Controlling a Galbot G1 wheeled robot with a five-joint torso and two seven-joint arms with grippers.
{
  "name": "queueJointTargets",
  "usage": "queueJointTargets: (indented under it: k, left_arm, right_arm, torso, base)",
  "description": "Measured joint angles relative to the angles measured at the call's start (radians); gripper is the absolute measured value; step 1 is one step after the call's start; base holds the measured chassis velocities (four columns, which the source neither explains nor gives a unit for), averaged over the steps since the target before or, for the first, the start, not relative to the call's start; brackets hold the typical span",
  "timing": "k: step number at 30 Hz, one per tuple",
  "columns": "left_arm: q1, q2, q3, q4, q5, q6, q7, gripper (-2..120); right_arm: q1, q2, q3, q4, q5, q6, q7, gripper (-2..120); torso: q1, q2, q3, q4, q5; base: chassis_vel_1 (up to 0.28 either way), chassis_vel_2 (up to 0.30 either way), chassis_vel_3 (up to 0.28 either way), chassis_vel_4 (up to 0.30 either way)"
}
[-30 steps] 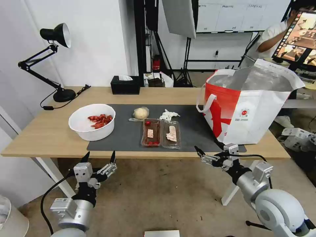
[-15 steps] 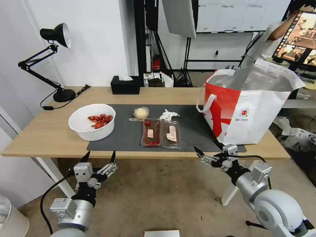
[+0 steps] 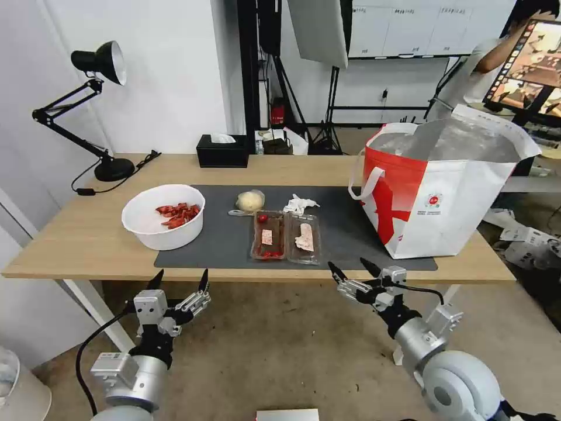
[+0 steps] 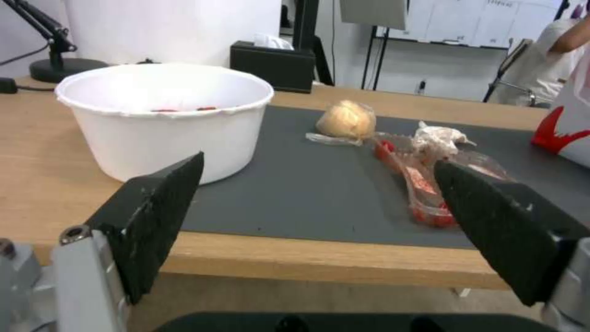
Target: Pick up the trash from the table and place it into the takeout bag.
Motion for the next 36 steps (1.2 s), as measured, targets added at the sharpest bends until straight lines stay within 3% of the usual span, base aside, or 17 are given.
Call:
queueJointTargets:
  k: [6, 13, 26, 29, 36]
  left_arm:
    - [-0.011, 0.023, 0.004, 0.009, -0.018, 0.000, 0.000, 100]
    - [-0.009, 0.029, -0.004, 0.009, -0.027, 0.000, -0.001, 100]
    - [0.005, 0.028, -0.018, 0.013, -0.038, -0.005, 0.000, 100]
    - [0.010, 0.028, -0.022, 0.017, -0.038, -0.005, -0.001, 100]
    - [0.016, 0.031, -0.027, 0.022, -0.037, -0.005, -0.001, 100]
  right_arm:
    - [0.041, -0.016, -0.017, 0.068, 0.319, -0.042, 0.164, 100]
    - [0.096, 0.003, -0.085, 0.068, 0.536, -0.030, 0.279, 100]
    - [0.284, 0.090, -0.260, -0.047, 0.559, 0.039, 0.382, 100]
    - [0.370, 0.120, -0.306, -0.078, 0.576, 0.047, 0.462, 100]
    - [0.411, 0.154, -0.333, -0.106, 0.598, 0.049, 0.538, 100]
  torso:
    - [0.000, 0.000, 0.000, -0.0002, -0.0001]
    - [0.000, 0.000, 0.000, 0.0000, -0.0001]
    - [0.000, 0.000, 0.000, 0.0000, 0.0000]
    - [0.000, 0.000, 0.000, 0.0002, 0.0000]
    - [0.000, 0.000, 0.000, 0.0000, 0.0000]
  base:
    - [0.000, 0.000, 0.000, 0.000]
    - [0.000, 0.000, 0.000, 0.000]
    - [0.000, 0.000, 0.000, 0.000]
    - [0.000, 0.000, 0.000, 0.000]
    - [0.000, 0.000, 0.000, 0.000]
